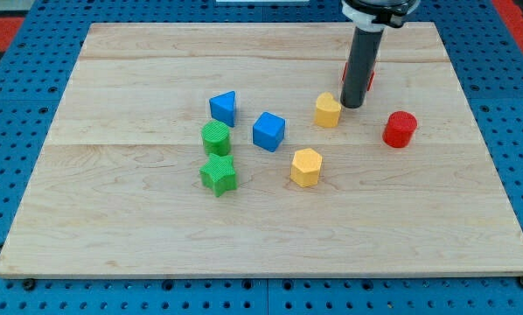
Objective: Place the yellow heart top to the yellow hexagon
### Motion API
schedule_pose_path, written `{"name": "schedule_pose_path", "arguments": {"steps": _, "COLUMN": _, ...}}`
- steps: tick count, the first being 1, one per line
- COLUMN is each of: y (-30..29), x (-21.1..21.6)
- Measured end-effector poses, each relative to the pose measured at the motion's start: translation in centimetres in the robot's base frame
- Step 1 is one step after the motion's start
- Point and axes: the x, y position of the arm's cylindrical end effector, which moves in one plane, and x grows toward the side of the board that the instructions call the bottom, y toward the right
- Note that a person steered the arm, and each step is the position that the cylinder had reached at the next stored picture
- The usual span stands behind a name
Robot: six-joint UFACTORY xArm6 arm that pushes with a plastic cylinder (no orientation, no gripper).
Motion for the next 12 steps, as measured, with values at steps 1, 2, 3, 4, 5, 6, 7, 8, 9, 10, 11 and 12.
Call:
{"name": "schedule_pose_path", "arguments": {"steps": 1, "y": -1.9, "x": 0.0}}
{"name": "schedule_pose_path", "arguments": {"steps": 2, "y": -3.8, "x": 0.0}}
{"name": "schedule_pose_path", "arguments": {"steps": 3, "y": -4.4, "x": 0.3}}
{"name": "schedule_pose_path", "arguments": {"steps": 4, "y": -4.4, "x": 0.5}}
{"name": "schedule_pose_path", "arguments": {"steps": 5, "y": -4.4, "x": -0.1}}
{"name": "schedule_pose_path", "arguments": {"steps": 6, "y": -5.2, "x": -0.2}}
{"name": "schedule_pose_path", "arguments": {"steps": 7, "y": -5.6, "x": 0.0}}
{"name": "schedule_pose_path", "arguments": {"steps": 8, "y": -5.6, "x": 0.9}}
{"name": "schedule_pose_path", "arguments": {"steps": 9, "y": -5.6, "x": 1.7}}
{"name": "schedule_pose_path", "arguments": {"steps": 10, "y": -5.6, "x": 2.4}}
{"name": "schedule_pose_path", "arguments": {"steps": 11, "y": -5.6, "x": 3.0}}
{"name": "schedule_pose_path", "arguments": {"steps": 12, "y": -5.6, "x": 3.3}}
